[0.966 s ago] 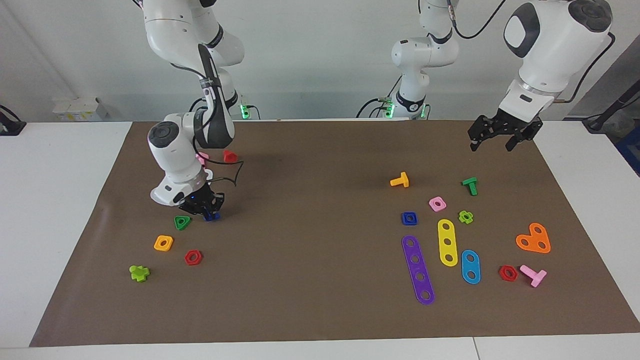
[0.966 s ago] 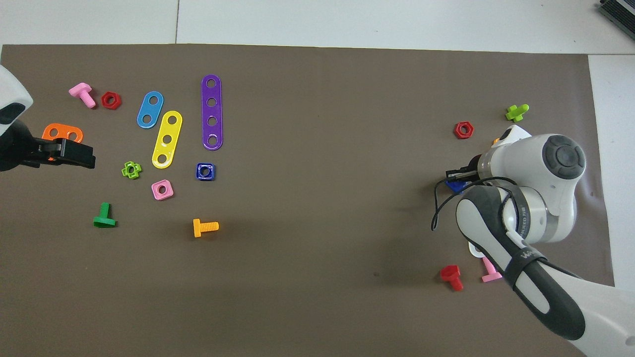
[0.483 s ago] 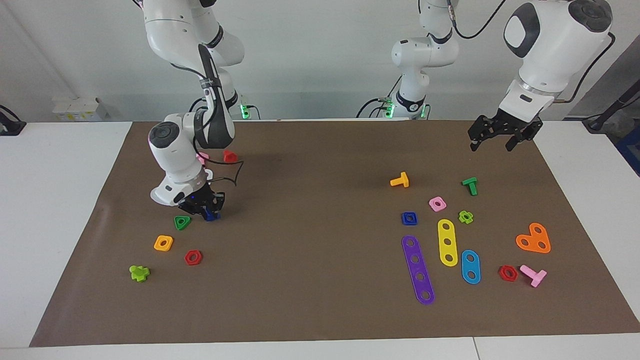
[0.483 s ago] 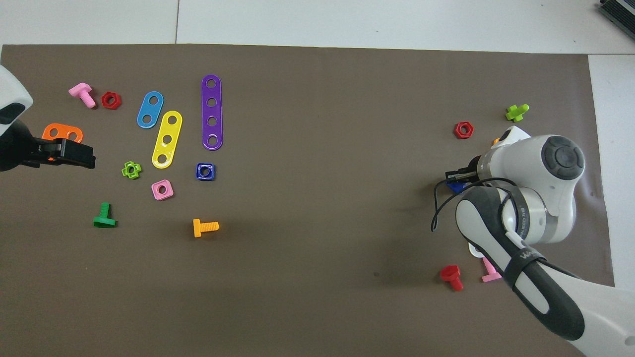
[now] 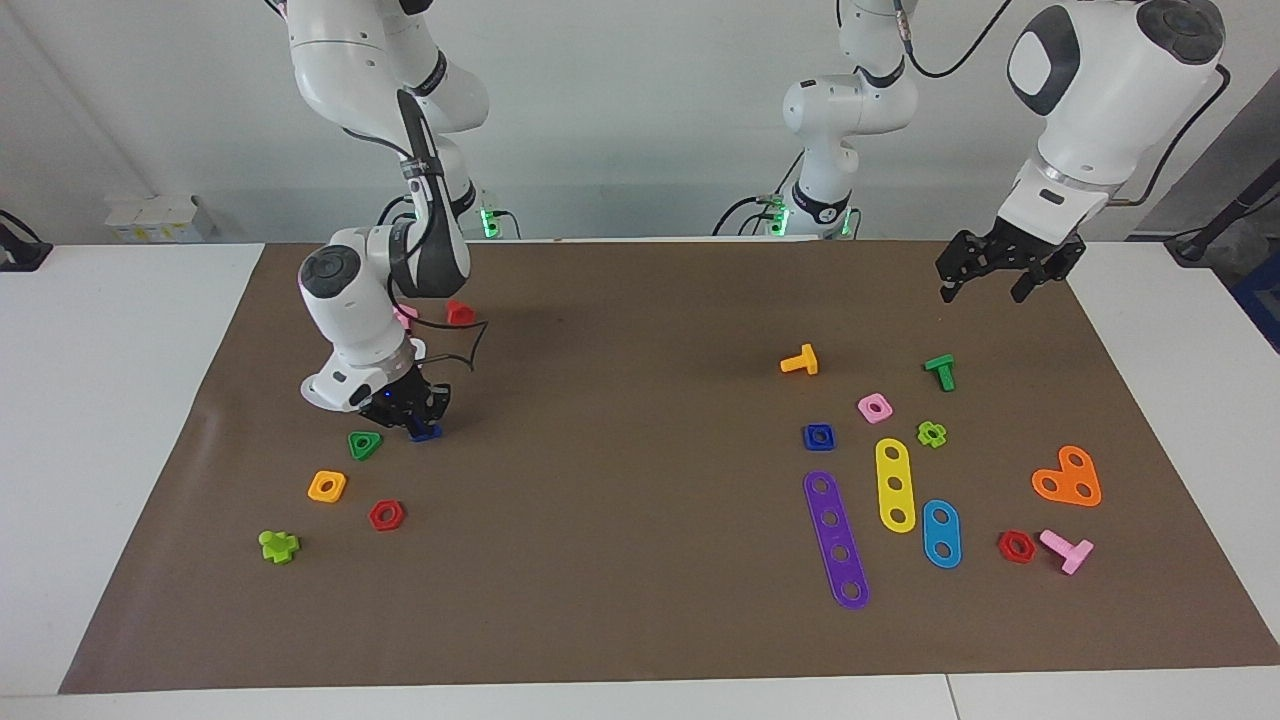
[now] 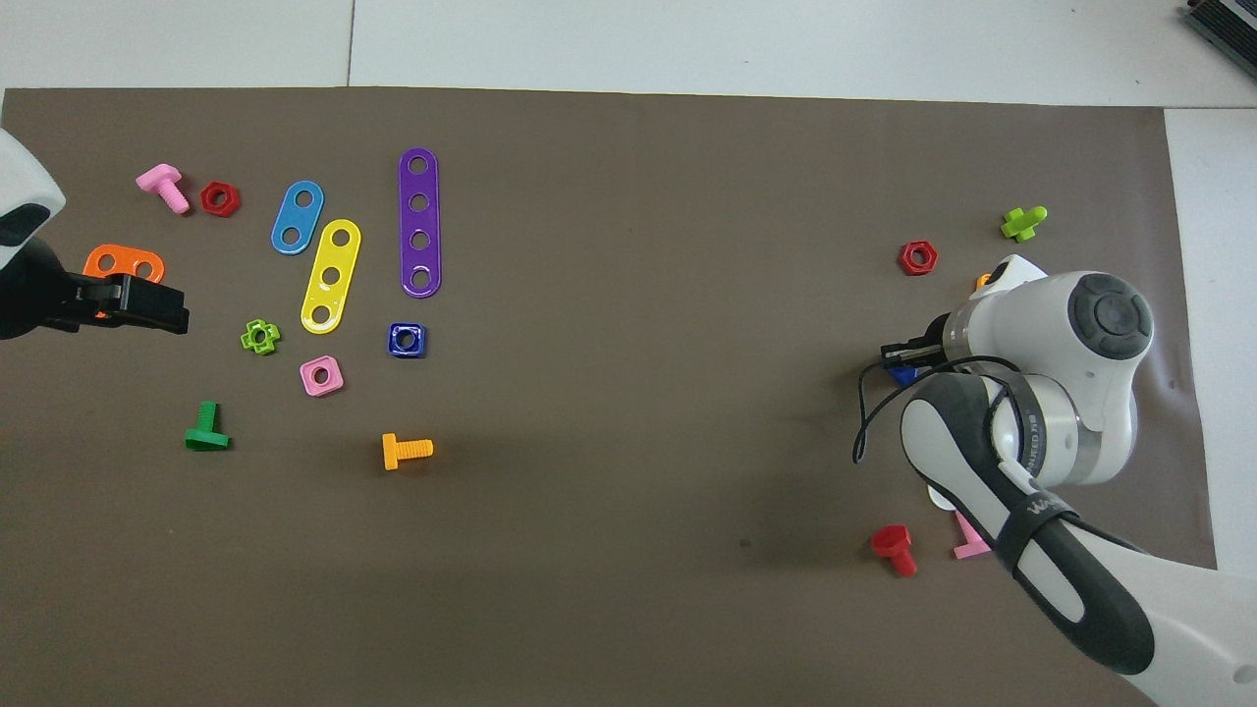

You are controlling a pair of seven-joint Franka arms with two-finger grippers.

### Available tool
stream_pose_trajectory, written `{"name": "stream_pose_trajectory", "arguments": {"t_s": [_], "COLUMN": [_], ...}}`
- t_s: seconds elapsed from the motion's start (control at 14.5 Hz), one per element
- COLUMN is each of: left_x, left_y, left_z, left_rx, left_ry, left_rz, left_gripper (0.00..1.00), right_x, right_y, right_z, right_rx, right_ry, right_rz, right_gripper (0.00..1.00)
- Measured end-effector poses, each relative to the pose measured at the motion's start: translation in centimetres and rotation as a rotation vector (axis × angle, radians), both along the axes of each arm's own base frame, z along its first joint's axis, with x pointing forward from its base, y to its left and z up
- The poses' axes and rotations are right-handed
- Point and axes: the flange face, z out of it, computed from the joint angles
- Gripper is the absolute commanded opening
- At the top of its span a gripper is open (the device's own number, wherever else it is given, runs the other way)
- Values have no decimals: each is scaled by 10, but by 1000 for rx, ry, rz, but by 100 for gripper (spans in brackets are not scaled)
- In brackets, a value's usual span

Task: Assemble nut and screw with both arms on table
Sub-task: 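Close the right gripper on the blue bolt, then carry the blue bolt with the right gripper toward the table centre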

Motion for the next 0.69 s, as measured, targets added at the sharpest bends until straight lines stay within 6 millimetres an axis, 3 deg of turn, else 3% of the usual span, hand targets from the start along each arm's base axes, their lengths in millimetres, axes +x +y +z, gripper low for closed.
{"name": "stream_pose_trajectory", "arguments": {"t_s": [0.34,0.55,0.69], "left_x": [0,0,0], "left_y": [0,0,0], "left_z": [0,0,0], "left_rx": [0,0,0], "left_ry": [0,0,0], "left_rz": [0,0,0], "left_gripper": [100,100,100], "right_x": [1,13,22], "right_y": [0,8,38], "right_z": [5,49,90], "right_rx": [1,14,29], "right_ry": [12,11,-4], "right_rz": [4,-82,-147], "right_gripper": [0,0,0]}}
